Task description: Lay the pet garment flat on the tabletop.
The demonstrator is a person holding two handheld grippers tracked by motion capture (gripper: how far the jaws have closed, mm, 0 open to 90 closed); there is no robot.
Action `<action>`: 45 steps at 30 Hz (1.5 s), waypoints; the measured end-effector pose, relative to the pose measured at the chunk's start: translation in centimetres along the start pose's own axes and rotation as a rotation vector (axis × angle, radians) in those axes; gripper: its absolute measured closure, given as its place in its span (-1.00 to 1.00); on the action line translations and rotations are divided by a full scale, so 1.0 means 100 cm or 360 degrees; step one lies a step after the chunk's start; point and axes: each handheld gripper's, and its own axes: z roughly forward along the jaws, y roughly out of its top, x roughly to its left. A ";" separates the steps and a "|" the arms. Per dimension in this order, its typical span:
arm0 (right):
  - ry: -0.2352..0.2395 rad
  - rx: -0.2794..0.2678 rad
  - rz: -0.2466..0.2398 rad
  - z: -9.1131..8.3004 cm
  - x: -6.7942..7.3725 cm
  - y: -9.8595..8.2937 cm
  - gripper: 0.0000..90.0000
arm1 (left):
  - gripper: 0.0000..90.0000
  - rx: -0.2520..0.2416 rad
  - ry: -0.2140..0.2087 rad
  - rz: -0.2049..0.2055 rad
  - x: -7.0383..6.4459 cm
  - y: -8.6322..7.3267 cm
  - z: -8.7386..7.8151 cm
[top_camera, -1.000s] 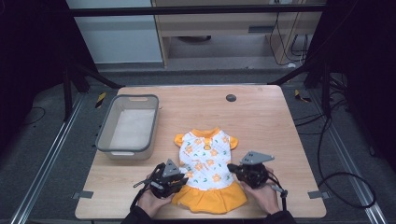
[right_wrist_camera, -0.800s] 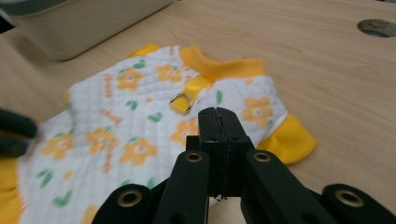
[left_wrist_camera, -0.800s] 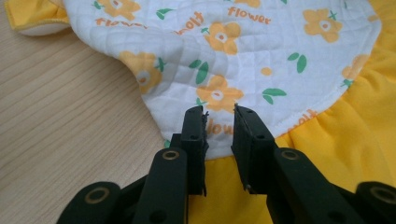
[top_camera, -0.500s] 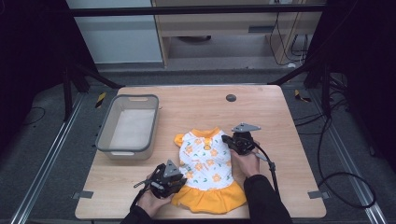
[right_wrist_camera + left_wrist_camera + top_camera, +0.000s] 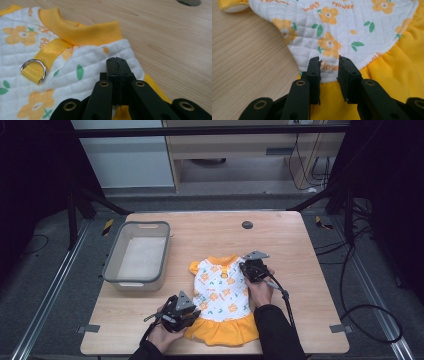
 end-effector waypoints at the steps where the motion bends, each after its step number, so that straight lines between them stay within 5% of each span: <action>1: -0.0027 -0.0003 0.0000 0.000 -0.001 0.000 1.00 | 0.54 0.0004 0.0000 0.0004 0.000 0.000 0.001; 8: 0.0025 -0.0058 0.0044 -0.008 -0.004 0.003 1.00 | 0.47 -0.0019 -0.0005 0.0002 0.002 0.002 -0.004; 13: 0.0138 -0.0159 0.0036 -0.038 -0.003 0.011 1.00 | 0.46 -0.0179 0.0023 -0.0044 0.016 0.013 -0.026; 15: 0.0195 -0.0183 0.0021 -0.054 -0.001 0.010 1.00 | 0.49 -0.0242 0.0048 -0.0116 0.029 0.022 -0.033; 18: 0.0270 -0.0168 -0.0013 -0.076 0.006 0.001 1.00 | 0.56 -0.0271 0.0104 -0.0130 0.039 0.033 -0.034; 28: 0.0462 -0.0063 -0.0041 -0.113 0.036 -0.049 1.00 | 0.79 -0.0167 0.0303 -0.0196 0.075 0.084 0.024; 35: 0.0532 0.0020 -0.0095 -0.113 0.049 -0.064 0.98 | 0.96 -0.0009 0.0298 -0.0223 0.086 0.078 0.064; 39: 0.0531 0.0093 -0.0105 -0.106 0.052 -0.068 0.98 | 0.97 -0.0020 0.0261 -0.0268 0.087 0.070 0.075; 45: 0.0490 0.0165 -0.0130 -0.103 0.052 -0.070 0.99 | 0.98 0.0001 0.0343 -0.0172 0.086 0.072 0.077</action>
